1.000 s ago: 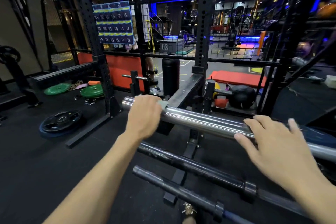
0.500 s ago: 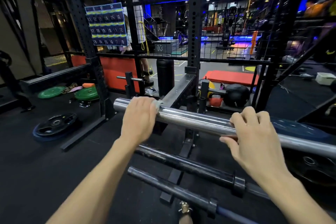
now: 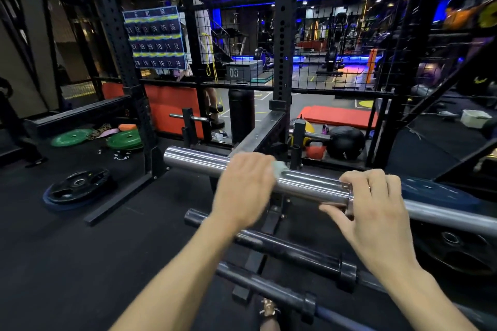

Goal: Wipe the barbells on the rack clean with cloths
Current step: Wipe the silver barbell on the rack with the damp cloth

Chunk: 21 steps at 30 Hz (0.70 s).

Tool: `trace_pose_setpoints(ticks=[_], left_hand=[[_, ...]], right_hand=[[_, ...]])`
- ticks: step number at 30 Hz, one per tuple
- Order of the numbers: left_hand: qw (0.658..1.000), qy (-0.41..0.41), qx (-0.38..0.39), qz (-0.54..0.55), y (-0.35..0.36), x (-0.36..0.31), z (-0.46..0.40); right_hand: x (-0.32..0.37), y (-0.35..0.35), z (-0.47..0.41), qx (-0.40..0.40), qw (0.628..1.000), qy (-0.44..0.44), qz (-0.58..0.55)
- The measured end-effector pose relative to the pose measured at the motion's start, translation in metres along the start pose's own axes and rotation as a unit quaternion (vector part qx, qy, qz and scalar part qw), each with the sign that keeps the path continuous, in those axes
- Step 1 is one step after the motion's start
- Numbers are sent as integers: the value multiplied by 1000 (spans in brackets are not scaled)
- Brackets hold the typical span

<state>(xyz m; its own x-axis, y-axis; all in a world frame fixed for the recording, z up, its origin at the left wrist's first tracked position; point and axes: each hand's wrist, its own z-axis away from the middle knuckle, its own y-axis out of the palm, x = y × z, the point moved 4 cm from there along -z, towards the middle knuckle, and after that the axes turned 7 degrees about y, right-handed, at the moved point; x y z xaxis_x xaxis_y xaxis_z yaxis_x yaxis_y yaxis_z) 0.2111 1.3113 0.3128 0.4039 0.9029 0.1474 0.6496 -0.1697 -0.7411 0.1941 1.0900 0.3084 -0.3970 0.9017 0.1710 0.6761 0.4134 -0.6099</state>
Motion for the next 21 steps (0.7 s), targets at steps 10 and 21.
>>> trace_pose_setpoints(ticks=[10,21], left_hand=[[995,-36,22,90,11,-82,-31],[994,-74,43,73,-4,45,3]], right_hand=[[4,2,10,25,994,45,-95],[-10,-8,-14,188,978,73,-56]])
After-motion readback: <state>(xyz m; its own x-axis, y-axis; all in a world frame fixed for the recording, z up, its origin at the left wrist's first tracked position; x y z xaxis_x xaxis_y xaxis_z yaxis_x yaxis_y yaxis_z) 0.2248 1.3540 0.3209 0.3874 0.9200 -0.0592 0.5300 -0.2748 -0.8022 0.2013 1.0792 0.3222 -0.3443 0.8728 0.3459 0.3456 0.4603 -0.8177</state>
